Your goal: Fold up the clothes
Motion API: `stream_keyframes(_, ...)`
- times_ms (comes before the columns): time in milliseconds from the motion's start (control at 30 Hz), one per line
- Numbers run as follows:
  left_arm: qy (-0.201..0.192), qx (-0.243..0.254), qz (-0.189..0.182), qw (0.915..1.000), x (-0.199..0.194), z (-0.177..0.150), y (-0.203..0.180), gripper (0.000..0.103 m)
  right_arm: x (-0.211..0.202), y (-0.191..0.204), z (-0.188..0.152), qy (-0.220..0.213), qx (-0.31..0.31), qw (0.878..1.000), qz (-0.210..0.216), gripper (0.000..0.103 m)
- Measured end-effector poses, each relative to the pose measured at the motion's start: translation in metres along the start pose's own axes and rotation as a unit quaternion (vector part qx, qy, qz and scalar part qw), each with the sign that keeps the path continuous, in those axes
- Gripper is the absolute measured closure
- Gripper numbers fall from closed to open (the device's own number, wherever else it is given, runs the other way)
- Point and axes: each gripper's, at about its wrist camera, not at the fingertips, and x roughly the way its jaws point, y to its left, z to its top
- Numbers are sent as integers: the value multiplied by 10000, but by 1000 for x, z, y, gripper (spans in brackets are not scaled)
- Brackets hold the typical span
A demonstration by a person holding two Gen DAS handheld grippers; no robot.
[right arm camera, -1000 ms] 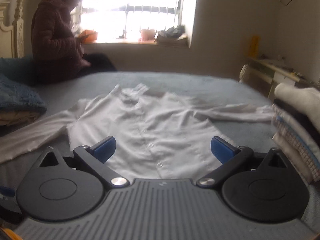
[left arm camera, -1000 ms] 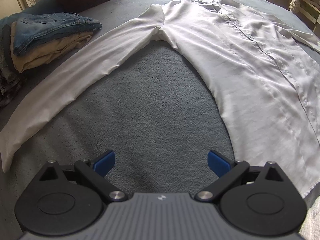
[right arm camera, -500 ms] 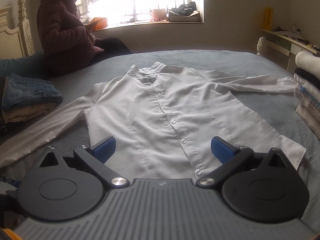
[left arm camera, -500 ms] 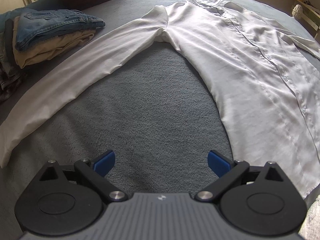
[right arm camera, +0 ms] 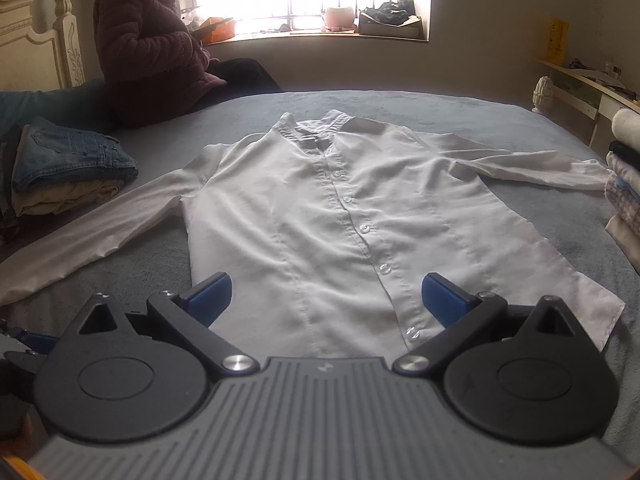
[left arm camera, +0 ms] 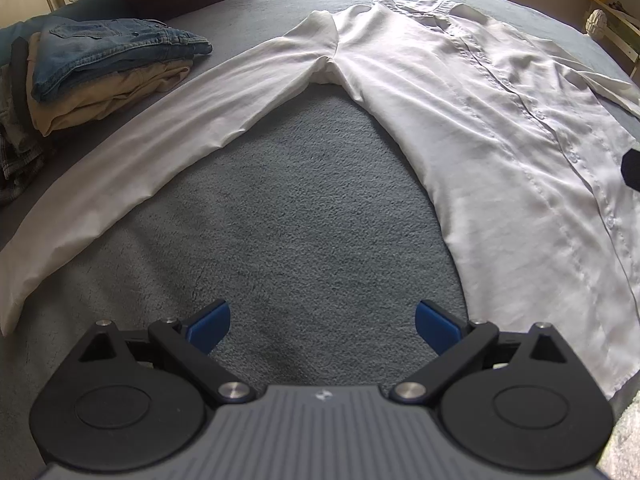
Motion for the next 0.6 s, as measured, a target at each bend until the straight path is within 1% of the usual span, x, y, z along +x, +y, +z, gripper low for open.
stream_keyframes(233, 31, -17, 36, 10000, 3, -1, 2, 3, 3, 4, -4, 9, -87, 9999, 66, 1)
stream_keyframes(400, 131, -66, 71, 9999, 11, -3, 5, 3, 9, 2, -8, 40, -93, 9999, 105, 1)
stream_keyframes(600, 188, -114, 40, 9998, 19, -5, 9, 3, 13, 2, -11, 93, -88, 9998, 123, 1)
